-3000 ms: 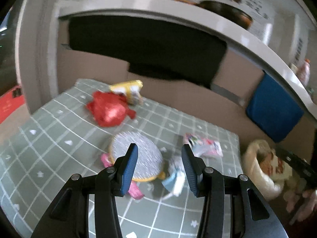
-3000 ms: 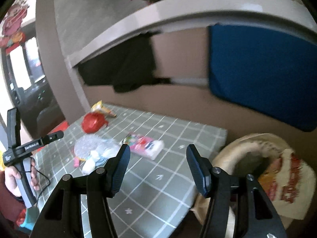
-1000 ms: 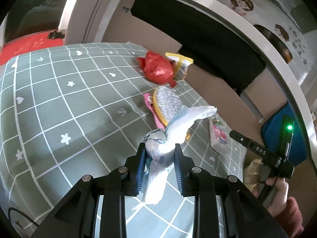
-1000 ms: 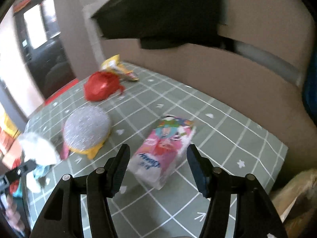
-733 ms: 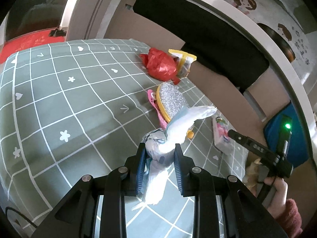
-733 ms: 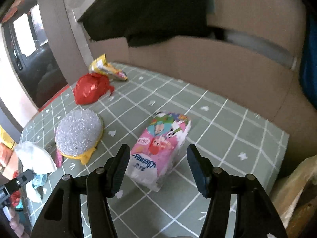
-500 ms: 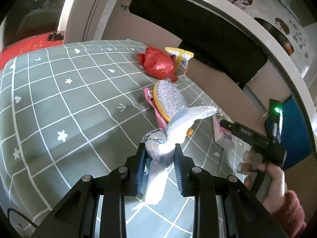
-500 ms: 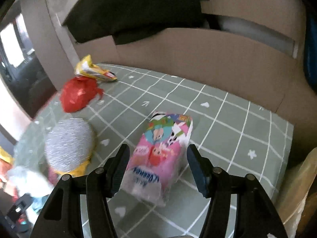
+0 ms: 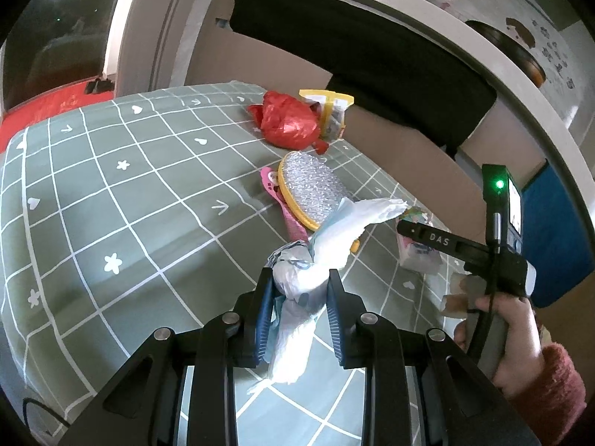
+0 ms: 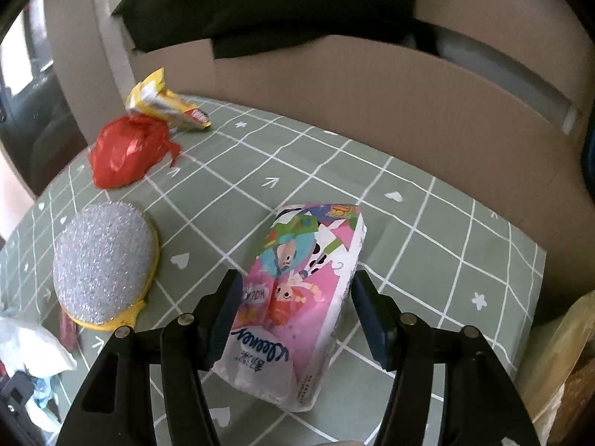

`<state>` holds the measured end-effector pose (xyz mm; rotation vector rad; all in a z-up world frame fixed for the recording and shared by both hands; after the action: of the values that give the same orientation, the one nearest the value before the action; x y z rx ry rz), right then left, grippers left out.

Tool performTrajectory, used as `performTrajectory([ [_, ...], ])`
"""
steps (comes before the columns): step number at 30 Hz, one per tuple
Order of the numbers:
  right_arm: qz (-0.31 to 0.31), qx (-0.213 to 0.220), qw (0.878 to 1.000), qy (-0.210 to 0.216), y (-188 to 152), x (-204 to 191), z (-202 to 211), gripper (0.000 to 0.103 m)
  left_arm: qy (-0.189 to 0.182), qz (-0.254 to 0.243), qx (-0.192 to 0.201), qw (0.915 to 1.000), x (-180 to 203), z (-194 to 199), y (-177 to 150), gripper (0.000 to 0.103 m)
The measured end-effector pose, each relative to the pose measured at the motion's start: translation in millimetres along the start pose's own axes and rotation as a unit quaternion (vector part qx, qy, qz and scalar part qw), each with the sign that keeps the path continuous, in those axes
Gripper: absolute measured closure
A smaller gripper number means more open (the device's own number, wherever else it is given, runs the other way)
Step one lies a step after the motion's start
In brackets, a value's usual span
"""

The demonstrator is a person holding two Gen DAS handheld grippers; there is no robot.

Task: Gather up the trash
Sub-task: 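Grasp the pink Kleenex tissue pack with the right gripper while the left holds the plastic, then carry the pink pack over the bin with the right gripper while the left holds the plastic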

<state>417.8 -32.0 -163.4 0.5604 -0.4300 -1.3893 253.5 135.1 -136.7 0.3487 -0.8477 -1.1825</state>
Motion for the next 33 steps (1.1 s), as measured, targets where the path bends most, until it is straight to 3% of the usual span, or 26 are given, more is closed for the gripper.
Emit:
performTrajectory([
  [3, -0.005, -0.011, 1.000, 0.024, -1, -3, -3, 0.043, 0.001, -0.008, 0.002, 1.0000, 3, 1, 0, 0.075],
  [7, 0.013, -0.014, 1.000, 0.017, -5, -6, -3, 0.044, 0.002, -0.020, 0.004, 0.9998, 10, 3, 2, 0.075],
  [10, 0.035, 0.001, 0.999, 0.017, -9, -8, 10, 0.056, -0.001, -0.033, 0.005, 0.9994, 16, 4, 4, 0.075],
  [17, 0.062, 0.061, 0.995, 0.041, -27, -11, 77, 0.061, -0.029, -0.090, 0.030, 0.9951, 49, 19, 20, 0.075],
  [24, 0.025, 0.134, 0.988, 0.069, -30, 8, 156, 0.061, -0.048, -0.140, 0.051, 0.9876, 91, 29, 36, 0.075],
  [33, 0.001, 0.198, 0.980, 0.038, -47, 41, 227, 0.061, -0.097, -0.217, 0.077, 0.9684, 173, 47, 29, 0.075],
])
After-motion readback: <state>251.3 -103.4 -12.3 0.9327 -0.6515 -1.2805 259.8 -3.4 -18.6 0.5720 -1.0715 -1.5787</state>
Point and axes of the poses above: each gripper's, at about its wrist camera, not at the fingertips, and z roughly against the way its jaws point, x to its right, y to its top, the point moved 6 cm from there along -z, roughly the way its jaws point, and after that the axes turned 1 degree about y, right-handed, at the moved point
